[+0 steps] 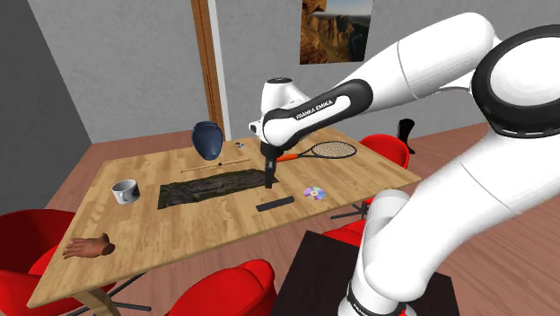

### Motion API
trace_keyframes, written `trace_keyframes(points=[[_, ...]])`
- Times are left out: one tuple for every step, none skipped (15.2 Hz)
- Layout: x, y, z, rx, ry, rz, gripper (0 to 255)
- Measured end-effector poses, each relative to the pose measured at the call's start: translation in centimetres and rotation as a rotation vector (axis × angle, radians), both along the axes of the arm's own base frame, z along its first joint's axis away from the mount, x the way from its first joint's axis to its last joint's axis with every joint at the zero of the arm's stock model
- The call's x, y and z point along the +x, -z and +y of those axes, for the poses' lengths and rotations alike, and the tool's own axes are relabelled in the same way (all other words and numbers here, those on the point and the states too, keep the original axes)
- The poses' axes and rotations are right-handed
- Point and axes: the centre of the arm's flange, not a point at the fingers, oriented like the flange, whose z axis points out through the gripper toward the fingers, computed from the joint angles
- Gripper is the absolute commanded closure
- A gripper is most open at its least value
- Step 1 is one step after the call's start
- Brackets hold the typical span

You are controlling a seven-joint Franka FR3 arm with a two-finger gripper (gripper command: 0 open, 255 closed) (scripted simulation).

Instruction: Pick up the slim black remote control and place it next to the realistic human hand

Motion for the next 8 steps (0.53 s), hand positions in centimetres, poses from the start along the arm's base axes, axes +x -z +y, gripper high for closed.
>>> trace_keyframes(points=[[0.4,0.9,-1.0,-0.001,-0.014,0.005,0],[0.7,2.1,-1.7,-0.002,-0.03,0.01,0],[1.3,2.9,-2.4,-0.003,-0.045,0.014,0],[1.8,3.8,-3.4,-0.004,-0.059,0.018,0],[1.9,5.0,-4.4,-0.005,-0.074,0.023,0],[2.3,6.0,-5.0,-0.006,-0.09,0.027,0],[2.6,6.9,-5.8,-0.006,-0.105,0.032,0],[3.0,8.0,-6.7,-0.007,-0.119,0.037,0]])
